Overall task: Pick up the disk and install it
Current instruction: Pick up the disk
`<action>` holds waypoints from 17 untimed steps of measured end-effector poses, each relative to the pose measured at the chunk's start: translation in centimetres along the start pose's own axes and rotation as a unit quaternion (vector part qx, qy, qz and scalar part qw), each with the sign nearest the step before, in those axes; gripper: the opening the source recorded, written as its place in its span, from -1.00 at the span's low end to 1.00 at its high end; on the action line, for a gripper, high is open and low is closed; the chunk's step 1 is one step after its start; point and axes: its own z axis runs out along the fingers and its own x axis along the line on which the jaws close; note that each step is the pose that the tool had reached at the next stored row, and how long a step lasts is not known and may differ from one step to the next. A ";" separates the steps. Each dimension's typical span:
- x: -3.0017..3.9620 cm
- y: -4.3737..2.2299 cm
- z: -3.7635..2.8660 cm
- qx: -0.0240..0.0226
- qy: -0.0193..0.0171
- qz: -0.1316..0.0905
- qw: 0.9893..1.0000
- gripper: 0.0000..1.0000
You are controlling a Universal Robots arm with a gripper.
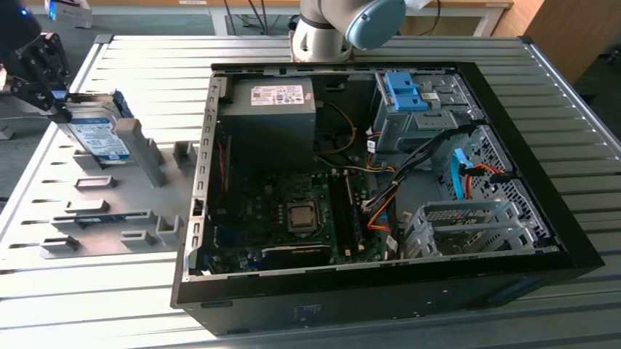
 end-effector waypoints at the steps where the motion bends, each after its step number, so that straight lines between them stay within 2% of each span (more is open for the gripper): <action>1: 0.00 0.00 0.00 0.000 0.000 0.000 1.000 -0.27; 8: 0.00 0.00 0.00 0.000 0.000 0.000 1.000 -0.27; 12: 0.01 0.00 -0.31 0.000 0.000 0.000 1.000 -0.27; 17: 0.01 0.00 -0.33 0.000 0.000 0.000 1.000 -0.27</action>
